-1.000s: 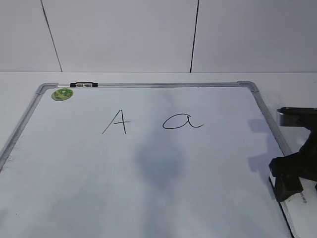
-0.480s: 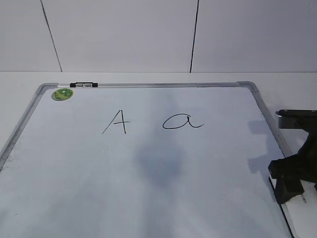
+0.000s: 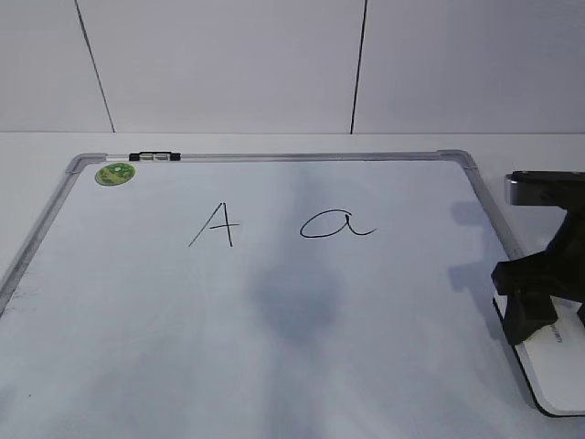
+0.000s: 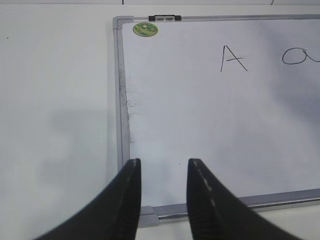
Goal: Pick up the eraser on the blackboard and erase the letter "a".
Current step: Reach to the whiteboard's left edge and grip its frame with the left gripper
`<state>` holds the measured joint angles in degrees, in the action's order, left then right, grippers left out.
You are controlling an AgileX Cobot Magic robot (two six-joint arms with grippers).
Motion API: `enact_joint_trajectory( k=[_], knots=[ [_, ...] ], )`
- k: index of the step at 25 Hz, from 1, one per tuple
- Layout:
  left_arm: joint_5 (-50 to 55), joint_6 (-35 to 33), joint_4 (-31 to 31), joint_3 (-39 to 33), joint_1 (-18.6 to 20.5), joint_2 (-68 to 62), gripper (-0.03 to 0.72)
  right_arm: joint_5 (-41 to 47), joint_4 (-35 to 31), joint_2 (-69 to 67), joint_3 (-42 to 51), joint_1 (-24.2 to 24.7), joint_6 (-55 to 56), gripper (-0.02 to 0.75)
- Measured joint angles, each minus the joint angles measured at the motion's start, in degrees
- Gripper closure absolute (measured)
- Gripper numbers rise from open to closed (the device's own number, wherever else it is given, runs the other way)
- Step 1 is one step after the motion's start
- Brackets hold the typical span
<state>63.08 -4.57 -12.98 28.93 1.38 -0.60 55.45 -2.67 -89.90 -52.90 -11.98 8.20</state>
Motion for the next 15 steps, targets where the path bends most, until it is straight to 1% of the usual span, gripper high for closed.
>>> enact_joint_trajectory(
  k=[5,11,15],
  knots=[
    [0.0,0.0,0.0,0.0,0.0,0.0,0.449,2.41,0.0,0.0,-1.06,0.0,0.0,0.164],
    [0.0,0.0,0.14,0.0,0.0,0.0,0.449,8.44,0.0,0.0,-3.59,0.0,0.0,0.165],
    [-0.94,0.0,0.14,0.36,0.0,-2.37,0.449,12.24,0.0,0.0,-6.6,0.0,-0.1,0.165]
  ],
)
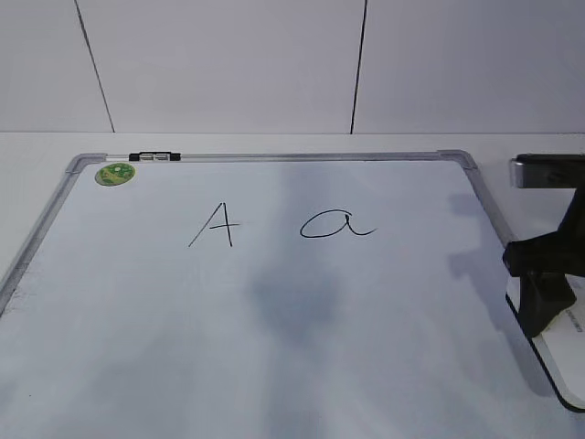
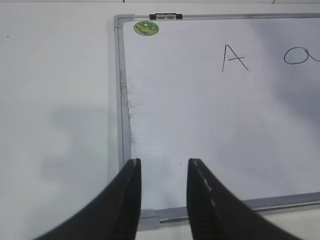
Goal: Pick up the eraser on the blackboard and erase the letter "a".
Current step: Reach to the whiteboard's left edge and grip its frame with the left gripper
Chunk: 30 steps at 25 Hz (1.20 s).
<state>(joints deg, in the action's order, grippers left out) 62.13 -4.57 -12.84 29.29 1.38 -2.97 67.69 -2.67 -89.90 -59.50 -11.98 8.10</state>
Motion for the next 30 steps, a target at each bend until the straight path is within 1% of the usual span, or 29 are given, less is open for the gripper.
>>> enact_joint_trajectory(
  k=[4,7,9,15,20,26,30],
  knots=[
    [-8.01,0.0,0.0,2.82,0.0,-9.47,0.445,0.93,-1.24,0.0,-2.66,0.0,0.01,0.165],
    [-12.81,0.0,0.0,5.89,-0.23,-19.96,0.442,1.32,-2.12,0.0,-4.03,0.0,0.01,0.165],
    [-14.03,0.0,-0.35,8.0,-0.59,-28.29,0.442,1.46,-2.36,0.0,-4.84,0.0,0.01,0.165],
    [-12.82,-0.12,-1.4,17.03,-0.59,-52.93,0.442,1.58,-2.36,0.0,-5.88,0.0,-0.33,0.165],
    [-8.33,-1.17,-1.17,27.84,-0.59,-72.84,0.442,1.78,-2.36,0.0,-5.92,0.0,-0.54,0.165],
    [-6.44,-2.3,1.14,37.96,-0.59,-89.86,0.442,1.78,-2.36,0.0,-6.01,0.0,-0.66,0.165],
    [-6.46,-3.01,3.49,41.11,-0.59,-96.72,0.442,1.78,-2.36,0.0,-6.01,0.0,-0.8,0.165]
  ],
)
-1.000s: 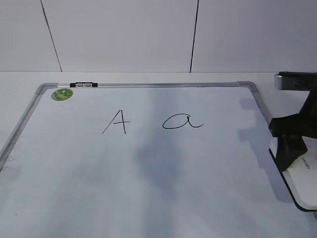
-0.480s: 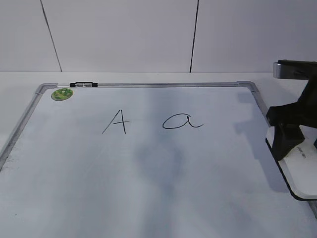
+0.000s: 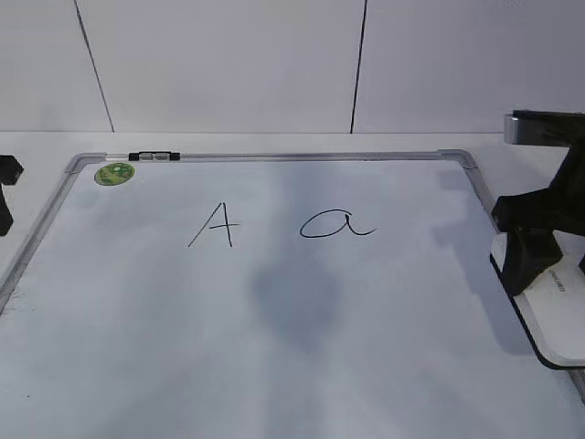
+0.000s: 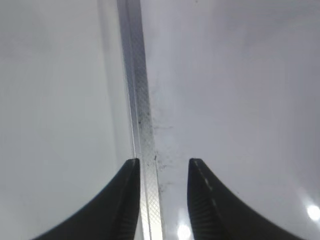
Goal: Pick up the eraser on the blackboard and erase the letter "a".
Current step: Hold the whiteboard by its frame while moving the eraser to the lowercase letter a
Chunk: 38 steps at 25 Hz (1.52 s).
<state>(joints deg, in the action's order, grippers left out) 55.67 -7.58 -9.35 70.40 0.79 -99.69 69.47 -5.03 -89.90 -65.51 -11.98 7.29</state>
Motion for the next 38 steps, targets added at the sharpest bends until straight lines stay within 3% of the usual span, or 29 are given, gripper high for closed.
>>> enact_joint_trajectory(
  k=[6,38],
  knots=[
    [-4.07,-1.93,3.52,0.52,0.0,-4.02,0.442,0.0,0.0,0.0,0.0,0.0,0.0,0.165],
    [-10.61,-2.88,2.72,0.66,0.0,-9.57,0.454,-0.21,0.0,0.0,0.0,0.0,-0.22,0.165]
  ],
)
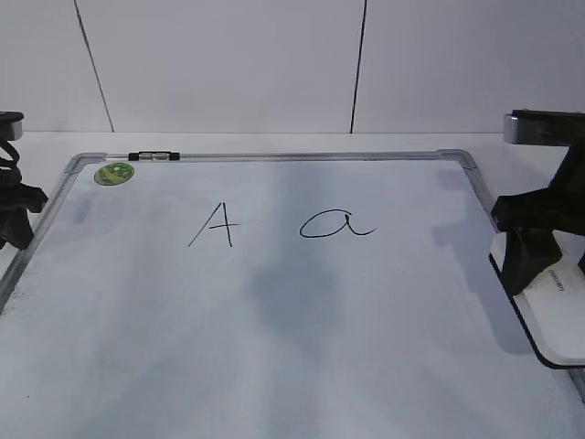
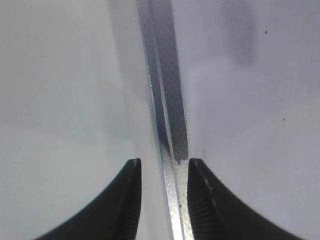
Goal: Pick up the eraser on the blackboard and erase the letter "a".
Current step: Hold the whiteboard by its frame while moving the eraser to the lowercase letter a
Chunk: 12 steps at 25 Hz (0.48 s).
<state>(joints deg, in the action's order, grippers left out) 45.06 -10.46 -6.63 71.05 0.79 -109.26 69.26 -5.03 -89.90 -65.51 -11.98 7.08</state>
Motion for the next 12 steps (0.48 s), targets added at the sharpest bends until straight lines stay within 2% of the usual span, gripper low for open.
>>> enact_joint_trajectory(
  k=[9,12],
  knots=[
    [-0.09,0.0,-0.2,0.32,0.0,-2.4,0.454,0.0,-0.04,0.0,0.0,0.0,0.0,0.165],
    [-0.09,0.0,-0.2,0.32,0.0,-2.5,0.484,0.0,-0.04,0.0,0.0,0.0,0.0,0.165]
  ],
)
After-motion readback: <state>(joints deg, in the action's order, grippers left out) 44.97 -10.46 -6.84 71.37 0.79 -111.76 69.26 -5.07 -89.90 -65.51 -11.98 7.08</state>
